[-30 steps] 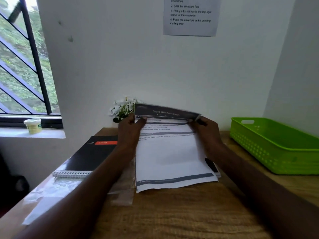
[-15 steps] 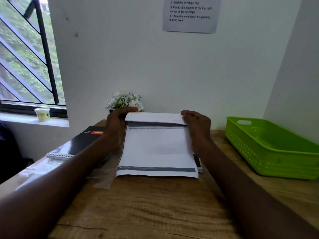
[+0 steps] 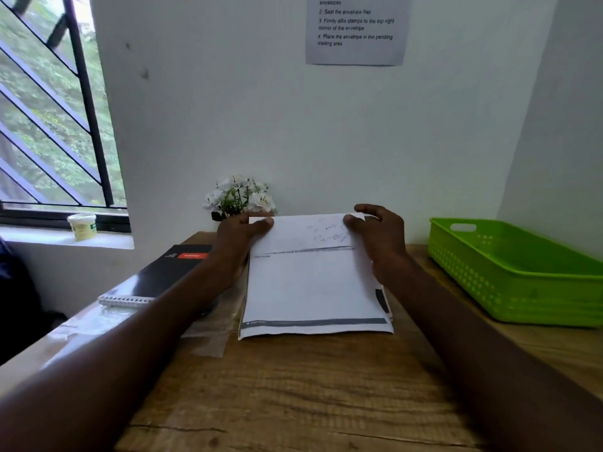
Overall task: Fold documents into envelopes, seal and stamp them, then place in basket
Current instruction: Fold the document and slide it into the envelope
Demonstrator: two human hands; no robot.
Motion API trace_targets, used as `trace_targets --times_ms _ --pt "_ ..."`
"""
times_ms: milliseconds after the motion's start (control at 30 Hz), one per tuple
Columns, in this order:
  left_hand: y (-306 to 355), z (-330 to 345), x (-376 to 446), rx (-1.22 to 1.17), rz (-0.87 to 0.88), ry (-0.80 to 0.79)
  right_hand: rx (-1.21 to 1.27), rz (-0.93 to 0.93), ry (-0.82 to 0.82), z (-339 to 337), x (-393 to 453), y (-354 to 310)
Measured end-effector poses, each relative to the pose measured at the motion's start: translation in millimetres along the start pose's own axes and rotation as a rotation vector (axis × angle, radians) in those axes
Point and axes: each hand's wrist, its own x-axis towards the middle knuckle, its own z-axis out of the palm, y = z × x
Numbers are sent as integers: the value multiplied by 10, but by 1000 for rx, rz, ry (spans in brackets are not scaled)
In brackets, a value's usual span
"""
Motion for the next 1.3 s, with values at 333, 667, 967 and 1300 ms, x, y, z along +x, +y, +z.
trace_targets --times_ms 333,667,967,1300 --pt "65 41 53 165 130 -62 -587 -549 56 6 -3 26" --pt "173 96 -46 332 350 -243 -541 -722 -180 207 -184 -63" --pt "213 -163 37 169 241 -87 -561 -438 54 -66 -3 -123" --pt "218 -32 -19 205 204 -115 -468 -665 99 -11 -38 -106"
